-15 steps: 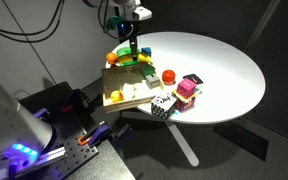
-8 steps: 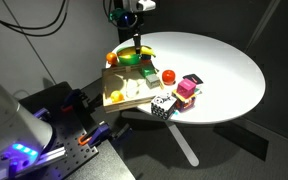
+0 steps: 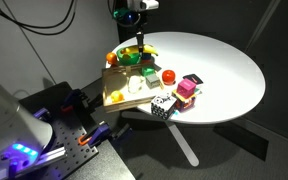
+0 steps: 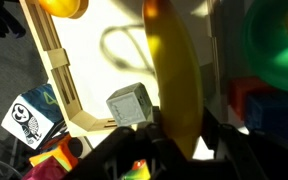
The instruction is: Put the banana on the table
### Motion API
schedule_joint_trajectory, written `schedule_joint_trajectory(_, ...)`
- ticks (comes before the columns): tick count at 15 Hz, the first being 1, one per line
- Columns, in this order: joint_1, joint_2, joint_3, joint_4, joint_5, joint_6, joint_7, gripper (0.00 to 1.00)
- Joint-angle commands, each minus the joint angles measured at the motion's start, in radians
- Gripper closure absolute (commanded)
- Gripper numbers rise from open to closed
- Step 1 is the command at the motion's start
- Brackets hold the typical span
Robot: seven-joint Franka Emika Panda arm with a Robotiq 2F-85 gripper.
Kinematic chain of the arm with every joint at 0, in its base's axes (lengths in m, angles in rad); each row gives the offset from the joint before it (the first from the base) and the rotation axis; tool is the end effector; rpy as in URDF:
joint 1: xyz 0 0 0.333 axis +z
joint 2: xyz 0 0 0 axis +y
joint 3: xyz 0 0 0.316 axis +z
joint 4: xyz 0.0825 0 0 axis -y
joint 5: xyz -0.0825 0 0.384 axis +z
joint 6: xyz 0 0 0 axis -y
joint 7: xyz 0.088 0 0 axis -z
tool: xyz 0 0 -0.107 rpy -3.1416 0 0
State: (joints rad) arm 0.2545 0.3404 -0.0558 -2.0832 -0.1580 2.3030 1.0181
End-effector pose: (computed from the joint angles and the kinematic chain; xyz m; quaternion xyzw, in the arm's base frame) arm 0.5621 0.1102 0.2521 0.9349 -0.3436 -0.0124 0.0876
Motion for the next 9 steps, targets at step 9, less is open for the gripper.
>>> schedule_joint_trajectory(9, -0.033, 0.134, 0.007, 0.241, 0.011, -0.183, 0.023, 0.84)
